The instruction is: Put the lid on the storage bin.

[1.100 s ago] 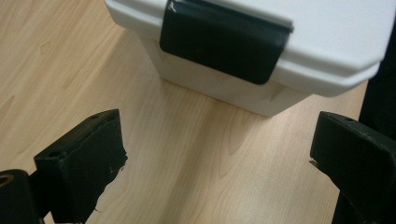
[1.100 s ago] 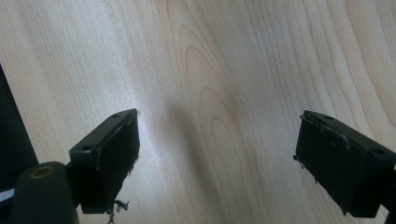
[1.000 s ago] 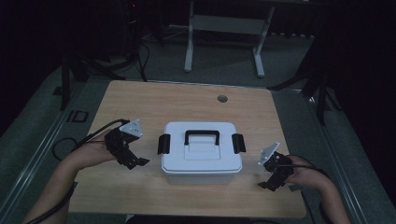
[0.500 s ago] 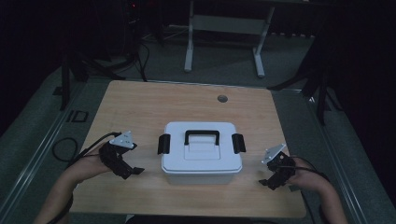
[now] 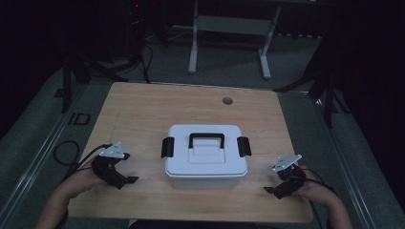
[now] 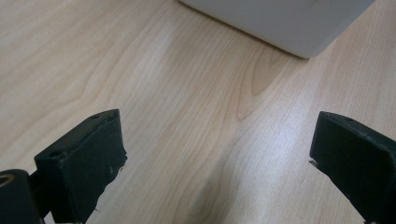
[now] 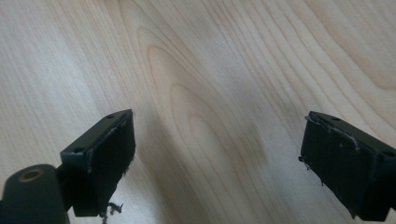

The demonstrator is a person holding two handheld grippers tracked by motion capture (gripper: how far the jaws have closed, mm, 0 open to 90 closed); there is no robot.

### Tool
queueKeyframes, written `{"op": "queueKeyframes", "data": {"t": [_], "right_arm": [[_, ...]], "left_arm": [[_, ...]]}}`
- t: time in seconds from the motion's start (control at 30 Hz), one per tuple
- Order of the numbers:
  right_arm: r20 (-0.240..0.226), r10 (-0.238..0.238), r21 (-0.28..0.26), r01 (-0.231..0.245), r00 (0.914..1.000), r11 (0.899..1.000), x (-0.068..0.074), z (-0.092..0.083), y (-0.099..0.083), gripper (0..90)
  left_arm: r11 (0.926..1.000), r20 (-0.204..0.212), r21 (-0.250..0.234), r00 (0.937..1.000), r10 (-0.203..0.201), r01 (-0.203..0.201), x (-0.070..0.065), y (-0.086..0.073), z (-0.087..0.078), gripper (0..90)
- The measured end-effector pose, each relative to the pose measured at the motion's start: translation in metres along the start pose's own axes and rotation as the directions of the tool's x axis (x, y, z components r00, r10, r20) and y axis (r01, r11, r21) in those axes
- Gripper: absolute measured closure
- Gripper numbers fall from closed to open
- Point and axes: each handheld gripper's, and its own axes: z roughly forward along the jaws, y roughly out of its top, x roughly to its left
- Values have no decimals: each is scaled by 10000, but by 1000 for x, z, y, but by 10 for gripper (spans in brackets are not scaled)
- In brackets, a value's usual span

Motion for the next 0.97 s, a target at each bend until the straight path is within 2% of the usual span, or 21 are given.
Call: {"op": "queueKeyframes", "data": {"t": [0.03, 0.2, 0.3, 0.4, 0.43, 0.57, 0.7, 0.97], "right_arm": [[10, 58, -221, -58, 10000, 9997, 0, -2, -1, 99], [63, 139, -585, -136, 9999, 9982, 0, -5, 0, 99], [187, 121, -666, -109, 9998, 9977, 1, -5, 0, 99], [206, 140, -691, -126, 9997, 9975, 1, -5, -1, 99], [184, 147, -693, -134, 9997, 9975, 1, -5, -1, 99], [242, 172, -656, -156, 9996, 9977, 1, -5, -3, 99], [255, 182, -588, -166, 9995, 9981, 1, -4, -4, 99], [249, 242, -686, -224, 9994, 9974, 0, -5, -6, 99]], "left_arm": [[9999, -3, -78, 10000, -70, 70, 1, -2, 0, 25], [9986, 138, -273, 9989, -444, 447, 5, -11, 3, 25], [9990, 86, -193, 9992, -398, 400, 4, -14, 5, 25], [9985, 151, -336, 9990, -419, 424, 3, -14, 5, 25], [9993, 62, -209, 9995, -313, 314, 2, -15, 5, 25], [9982, 104, -312, 9987, -505, 508, 2, -18, 5, 25], [9980, 92, -345, 9986, -521, 524, 1, -19, 4, 25], [9994, 165, -158, 9994, -318, 320, -3, -18, 9, 25]]}}
